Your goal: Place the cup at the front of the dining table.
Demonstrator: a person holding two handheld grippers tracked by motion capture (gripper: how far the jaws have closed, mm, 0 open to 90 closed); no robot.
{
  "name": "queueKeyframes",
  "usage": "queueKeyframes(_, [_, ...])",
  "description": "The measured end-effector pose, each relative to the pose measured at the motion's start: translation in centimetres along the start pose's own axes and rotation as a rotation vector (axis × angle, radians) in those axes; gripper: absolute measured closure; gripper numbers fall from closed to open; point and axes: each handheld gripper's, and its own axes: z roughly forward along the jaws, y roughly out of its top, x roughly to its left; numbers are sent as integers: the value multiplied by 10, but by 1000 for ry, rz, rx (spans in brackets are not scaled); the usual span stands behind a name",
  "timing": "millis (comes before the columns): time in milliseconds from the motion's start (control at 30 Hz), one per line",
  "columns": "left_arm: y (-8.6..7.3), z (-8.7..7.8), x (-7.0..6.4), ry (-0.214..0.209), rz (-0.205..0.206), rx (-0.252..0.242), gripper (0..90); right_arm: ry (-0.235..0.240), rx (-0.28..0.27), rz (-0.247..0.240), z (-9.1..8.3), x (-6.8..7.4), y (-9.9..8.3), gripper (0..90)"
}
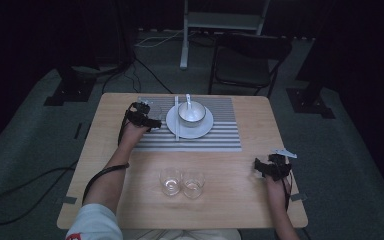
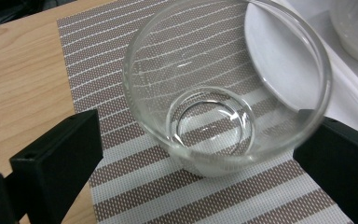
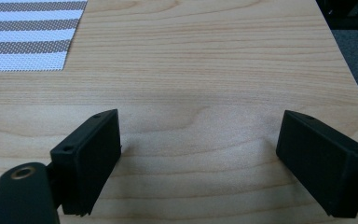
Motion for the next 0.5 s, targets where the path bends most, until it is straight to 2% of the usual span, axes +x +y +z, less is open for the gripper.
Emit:
queueKeyframes(167, [-9,-4,0,-3,-13,-13,19,-4,2,-2,0,0,0,131])
queueKeyframes(300, [-15,-7,0,-21,-21,-18,19,-4,2,-2,0,0,0,131])
queueKeyframes(500, [-26,-10,-4,-27,-2,-24,19,-4,2,-2,0,0,0,131])
